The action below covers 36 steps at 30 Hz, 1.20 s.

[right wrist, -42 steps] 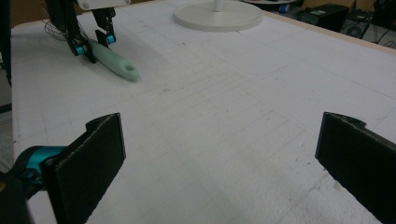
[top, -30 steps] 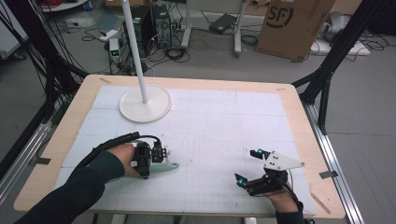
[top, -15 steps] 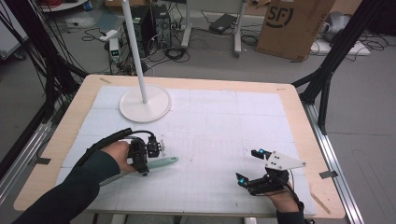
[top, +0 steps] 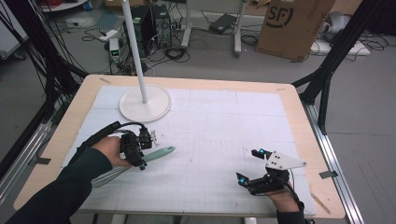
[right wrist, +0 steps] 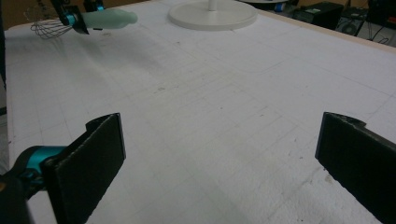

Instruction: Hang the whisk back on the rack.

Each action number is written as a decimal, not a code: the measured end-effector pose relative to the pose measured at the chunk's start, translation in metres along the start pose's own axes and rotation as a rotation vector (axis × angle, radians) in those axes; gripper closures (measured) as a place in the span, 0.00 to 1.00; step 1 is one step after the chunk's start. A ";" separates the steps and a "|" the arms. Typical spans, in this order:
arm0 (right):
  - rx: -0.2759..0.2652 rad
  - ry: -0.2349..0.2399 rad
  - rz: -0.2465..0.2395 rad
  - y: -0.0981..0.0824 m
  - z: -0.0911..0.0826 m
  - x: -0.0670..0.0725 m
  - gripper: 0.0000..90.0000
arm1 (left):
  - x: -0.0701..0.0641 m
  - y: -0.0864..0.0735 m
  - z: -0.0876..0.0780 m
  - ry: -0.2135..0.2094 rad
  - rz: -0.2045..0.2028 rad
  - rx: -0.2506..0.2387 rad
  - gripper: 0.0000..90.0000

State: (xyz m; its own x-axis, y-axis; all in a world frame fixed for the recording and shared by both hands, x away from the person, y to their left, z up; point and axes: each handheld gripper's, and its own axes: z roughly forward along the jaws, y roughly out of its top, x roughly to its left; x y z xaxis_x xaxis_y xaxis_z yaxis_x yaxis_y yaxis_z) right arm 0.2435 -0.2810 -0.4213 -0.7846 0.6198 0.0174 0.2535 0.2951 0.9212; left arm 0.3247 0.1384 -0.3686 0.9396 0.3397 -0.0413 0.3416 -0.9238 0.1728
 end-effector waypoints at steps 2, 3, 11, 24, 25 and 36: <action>-0.002 0.000 -0.004 0.000 0.001 0.000 0.00 | 0.000 0.000 -0.005 -0.003 0.000 -0.017 0.77; 0.000 0.003 0.000 0.000 0.001 0.001 0.00 | 0.000 0.000 -0.007 -0.011 -0.001 -0.031 0.77; 0.001 0.005 -0.001 0.000 0.001 0.001 0.00 | 0.001 -0.003 -0.028 -0.065 -0.004 -0.133 0.77; 0.000 0.006 -0.005 0.001 0.001 0.000 0.00 | 0.005 -0.010 -0.058 -0.103 -0.021 -0.349 0.77; 0.000 0.004 -0.005 0.001 0.001 0.000 0.00 | 0.007 -0.012 -0.061 -0.103 -0.023 -0.367 0.77; -0.003 0.005 -0.003 0.001 0.000 0.000 0.00 | 0.016 -0.026 -0.084 -0.036 -0.101 -0.616 0.77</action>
State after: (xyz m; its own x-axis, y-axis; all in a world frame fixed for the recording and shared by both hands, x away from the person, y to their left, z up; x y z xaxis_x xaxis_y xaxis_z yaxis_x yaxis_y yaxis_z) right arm 0.2432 -0.2807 -0.4201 -0.7881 0.6154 0.0169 0.2496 0.2942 0.9226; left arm 0.3290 0.1829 -0.2908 0.9069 0.4042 -0.1188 0.3648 -0.6124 0.7014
